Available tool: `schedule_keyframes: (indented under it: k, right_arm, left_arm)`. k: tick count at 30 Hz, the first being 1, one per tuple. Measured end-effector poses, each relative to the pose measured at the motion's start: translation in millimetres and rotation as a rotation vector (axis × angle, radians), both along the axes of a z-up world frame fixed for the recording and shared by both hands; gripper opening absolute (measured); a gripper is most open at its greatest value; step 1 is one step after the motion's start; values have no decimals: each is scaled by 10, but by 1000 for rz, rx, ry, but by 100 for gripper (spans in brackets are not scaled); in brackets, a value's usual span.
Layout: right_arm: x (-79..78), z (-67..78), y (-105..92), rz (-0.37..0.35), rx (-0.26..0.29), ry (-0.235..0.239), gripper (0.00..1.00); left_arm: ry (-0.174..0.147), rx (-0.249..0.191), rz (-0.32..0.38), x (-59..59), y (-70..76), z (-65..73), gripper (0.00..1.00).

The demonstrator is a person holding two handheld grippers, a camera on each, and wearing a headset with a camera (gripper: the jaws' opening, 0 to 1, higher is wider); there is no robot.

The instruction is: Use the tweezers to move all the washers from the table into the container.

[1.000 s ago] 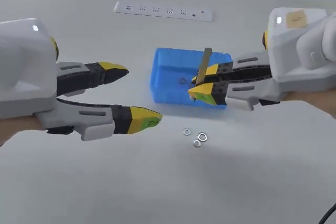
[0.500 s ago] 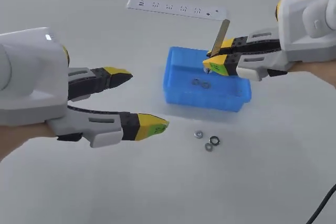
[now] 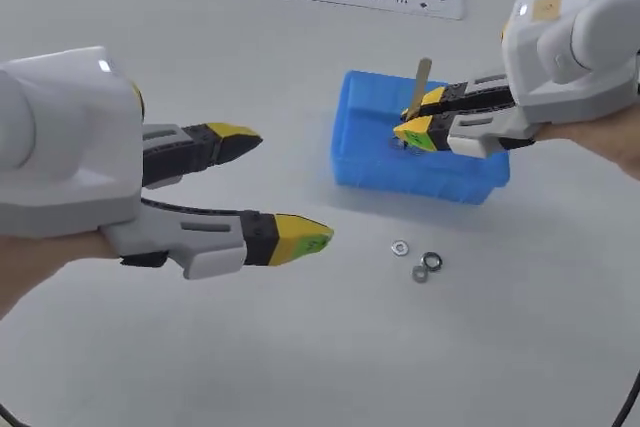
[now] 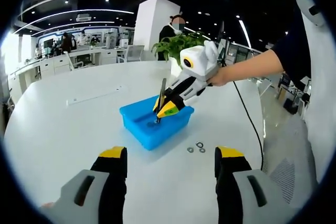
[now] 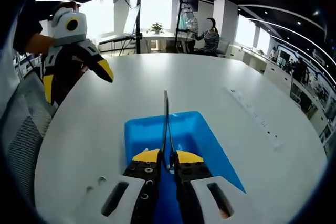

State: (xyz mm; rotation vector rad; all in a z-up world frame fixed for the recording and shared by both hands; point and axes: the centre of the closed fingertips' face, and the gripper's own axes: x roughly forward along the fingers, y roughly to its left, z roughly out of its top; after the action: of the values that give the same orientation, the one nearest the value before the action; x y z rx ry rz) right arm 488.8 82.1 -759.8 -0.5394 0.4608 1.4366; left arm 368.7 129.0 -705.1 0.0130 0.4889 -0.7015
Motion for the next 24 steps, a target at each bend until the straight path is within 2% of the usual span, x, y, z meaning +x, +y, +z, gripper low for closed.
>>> schedule_keyframes:
  k: [10, 14, 19, 24]
  right_arm:
    - [1, -79, 7, -12, 20, 21, 10]
    - [-11, -89, 5, -14, 25, 18, 10]
    - [-54, -95, 2, -2, 26, 17, 10]
    - [-50, -49, 18, -8, 59, 7, 10]
  left_arm:
    - [11, 3, -12, 20, -27, -25, 73]
    - [22, 27, -23, -4, -23, -68, 73]
    - [13, 31, -22, 20, -12, -43, 72]
    - [-8, 35, -29, 112, -27, 19, 72]
